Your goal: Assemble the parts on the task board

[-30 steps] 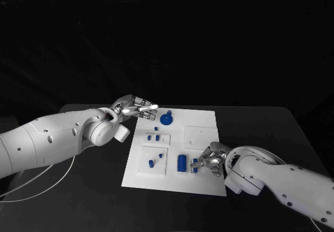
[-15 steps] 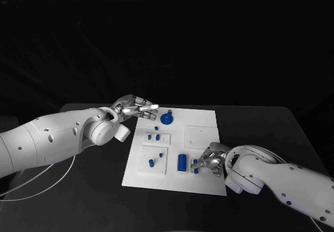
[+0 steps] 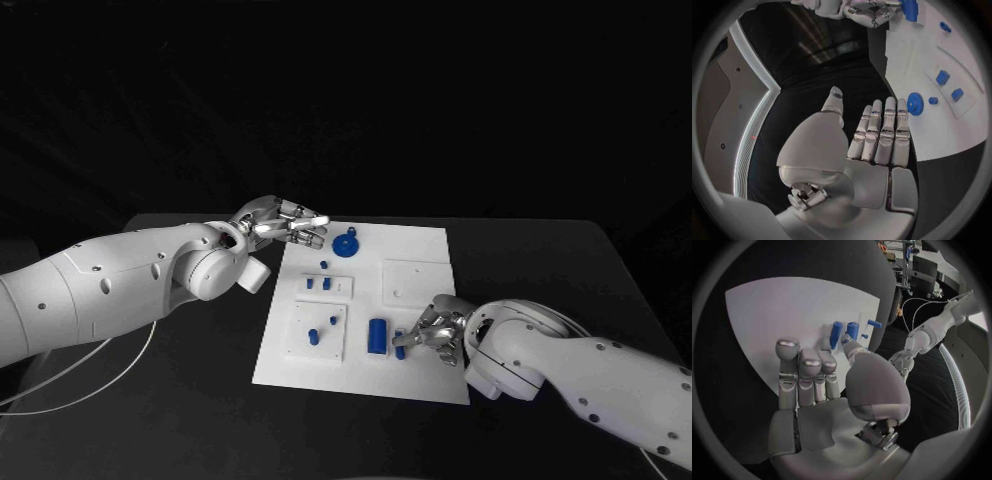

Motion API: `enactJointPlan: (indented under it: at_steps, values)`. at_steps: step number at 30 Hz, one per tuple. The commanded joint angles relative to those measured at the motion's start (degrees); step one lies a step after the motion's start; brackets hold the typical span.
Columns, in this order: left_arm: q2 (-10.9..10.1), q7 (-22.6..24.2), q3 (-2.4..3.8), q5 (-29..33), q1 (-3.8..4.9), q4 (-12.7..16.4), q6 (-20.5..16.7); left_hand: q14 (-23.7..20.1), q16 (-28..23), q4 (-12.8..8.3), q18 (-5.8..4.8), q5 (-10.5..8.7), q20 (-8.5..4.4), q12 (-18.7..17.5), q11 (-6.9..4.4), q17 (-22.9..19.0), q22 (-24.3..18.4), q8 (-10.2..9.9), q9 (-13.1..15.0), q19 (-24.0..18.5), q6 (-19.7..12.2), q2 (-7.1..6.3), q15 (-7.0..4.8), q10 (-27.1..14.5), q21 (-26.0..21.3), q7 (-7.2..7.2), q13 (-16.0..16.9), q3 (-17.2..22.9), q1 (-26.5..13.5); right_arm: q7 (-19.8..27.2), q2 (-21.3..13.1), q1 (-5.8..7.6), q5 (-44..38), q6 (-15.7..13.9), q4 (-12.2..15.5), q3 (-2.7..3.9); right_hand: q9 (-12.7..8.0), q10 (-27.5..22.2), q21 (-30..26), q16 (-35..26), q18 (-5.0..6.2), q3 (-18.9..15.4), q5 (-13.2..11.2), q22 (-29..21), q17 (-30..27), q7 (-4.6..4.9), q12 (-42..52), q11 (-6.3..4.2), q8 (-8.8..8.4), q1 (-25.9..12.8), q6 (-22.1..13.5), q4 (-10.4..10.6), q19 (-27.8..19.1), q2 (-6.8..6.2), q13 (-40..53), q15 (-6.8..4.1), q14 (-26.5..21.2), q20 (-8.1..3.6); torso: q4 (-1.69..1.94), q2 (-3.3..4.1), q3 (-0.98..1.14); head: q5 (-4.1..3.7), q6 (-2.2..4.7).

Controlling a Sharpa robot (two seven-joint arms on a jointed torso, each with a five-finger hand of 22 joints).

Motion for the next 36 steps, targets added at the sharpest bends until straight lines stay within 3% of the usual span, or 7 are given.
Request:
enactJointPlan:
  at_steps: [1, 8, 11, 17, 24, 31, 36]
  values:
    - [0.2, 0.2, 0.02, -0.1, 0.03, 0.0, 0.8, -0.4, -0.2, 0.1, -0.51, -0.36, 0.08, 0.2, 0.14, 0.0, 0.0, -0.1, 0.1, -0.3, 0.3, -0.04, 0.11, -0.2, -0.2, 0.05, 0.0, -0.2, 0.1, 0.4, 0.3, -0.05, -0.3, 0.6, 0.1, -0.03, 0.2, -0.2, 0.0, -0.3, -0.50, -0.9, -0.7, 1.2, -0.1, 0.35, -0.4, -0.07, -0.12, -0.1, 0.2, 1.4, 3.0, -0.83, -0.1, -0.20, 0.1, -0.32, -0.01, 0.02, 0.00, 0.00, -0.02]
    - [0.2, 0.2, 0.02, -0.2, 0.04, -0.1, 0.8, -0.4, -0.2, 0.1, -0.49, -0.36, 0.10, 0.2, 0.17, 0.0, 0.0, -0.1, 0.1, -0.4, 0.3, 0.00, 0.12, -0.3, -0.2, 0.06, 0.0, -0.1, 0.1, 0.6, 0.3, -0.05, -0.3, 0.5, 0.1, -0.04, 0.5, -0.2, -0.1, -0.4, -0.44, -4.5, -0.8, 1.1, -0.1, 0.50, -0.5, -0.04, -0.09, -0.3, 0.0, 5.4, 3.0, -1.08, -0.2, -0.17, 0.1, -0.28, 0.01, -0.01, 0.01, -0.03, 0.02]
    - [0.2, 0.2, 0.02, -0.2, 0.03, -0.1, 0.9, -0.4, -0.2, 0.1, -0.49, -0.36, 0.10, 0.2, 0.17, 0.0, 0.0, -0.1, 0.1, -0.4, 0.3, 0.00, 0.12, -0.3, -0.2, 0.06, 0.0, -0.1, 0.1, 1.0, 0.1, -0.05, -0.2, 0.8, 0.3, -0.04, 0.6, -0.2, -0.1, -0.5, -0.43, -4.6, -0.5, 1.1, -0.1, 0.49, -0.5, 0.00, -0.11, 0.1, -0.1, 5.6, 3.0, -1.05, -0.2, -0.16, 0.1, -0.27, 0.00, -0.01, 0.02, -0.07, 0.05]
    - [0.2, 0.2, 0.01, -0.2, 0.03, -0.1, 0.9, -0.4, -0.2, 0.1, -0.49, -0.36, 0.10, 0.2, 0.17, 0.0, 0.0, -0.1, 0.1, -0.4, 0.3, 0.00, 0.12, -0.3, -0.2, 0.06, 0.0, -0.1, 0.1, 2.6, -1.0, -0.07, 0.5, 2.6, 1.2, -0.05, 0.7, -0.2, -0.2, -0.5, -0.40, -5.1, -0.3, 1.0, -0.1, 0.49, -0.5, 0.00, -0.11, 1.3, 0.0, 3.3, 2.9, -1.26, -0.3, -0.19, 0.1, -0.29, -0.02, -0.01, 0.06, -0.04, 0.17]
    - [0.0, 0.2, 0.00, -0.2, 0.03, -0.1, 0.9, -0.4, -0.2, 0.1, -0.48, -0.35, 0.11, 0.2, 0.17, 0.0, 0.0, -0.1, 0.1, -0.4, 0.3, 0.06, 0.12, -0.3, -0.2, 0.05, 0.0, -0.2, 0.2, 4.1, -2.9, -0.17, 1.3, 5.9, 2.4, -0.04, 0.7, -0.3, -0.2, -0.6, -0.40, -8.6, 1.0, 1.0, 0.0, 0.56, -0.6, 0.05, -0.11, 2.8, -0.1, 2.1, 2.9, -1.81, -0.3, -0.16, 0.1, -0.26, -0.08, -0.04, 0.07, -0.07, 0.21]
    - [0.1, 0.1, -0.02, -0.3, 0.03, -0.1, 0.9, -0.4, -0.2, -0.1, -0.48, -0.35, 0.12, 0.2, 0.16, 0.0, 0.0, -0.1, 0.1, -0.4, 0.3, 0.17, 0.12, -0.3, -0.2, 0.06, 0.0, -0.2, 0.3, 4.5, -3.5, -0.51, 1.4, 7.7, 2.7, -0.04, 0.5, -0.3, -0.1, -0.6, -0.46, -6.2, 1.0, 1.2, 0.2, 0.48, -0.6, 0.03, -0.15, 4.5, 0.3, -1.7, 2.9, -1.70, -0.3, -0.18, 0.1, -0.28, -0.06, 0.00, 0.08, -0.19, 0.24]
    - [0.1, 0.1, -0.05, -0.3, 0.03, -0.1, 1.0, -0.4, -0.2, -0.1, -0.48, -0.35, 0.12, 0.2, 0.16, 0.0, 0.0, -0.1, 0.1, -0.4, 0.3, 0.17, 0.12, -0.3, -0.2, 0.06, 0.0, -0.2, 0.3, 4.3, -3.4, -0.65, 1.2, 7.9, 2.7, -0.05, 0.4, -0.3, -0.1, -0.5, -0.48, -6.1, 1.1, 1.3, 0.3, 0.42, -0.5, 0.01, -0.13, 4.3, 0.3, -2.1, 2.9, -1.58, -0.3, -0.16, 0.1, -0.26, 0.00, 0.02, 0.03, -0.33, 0.16]
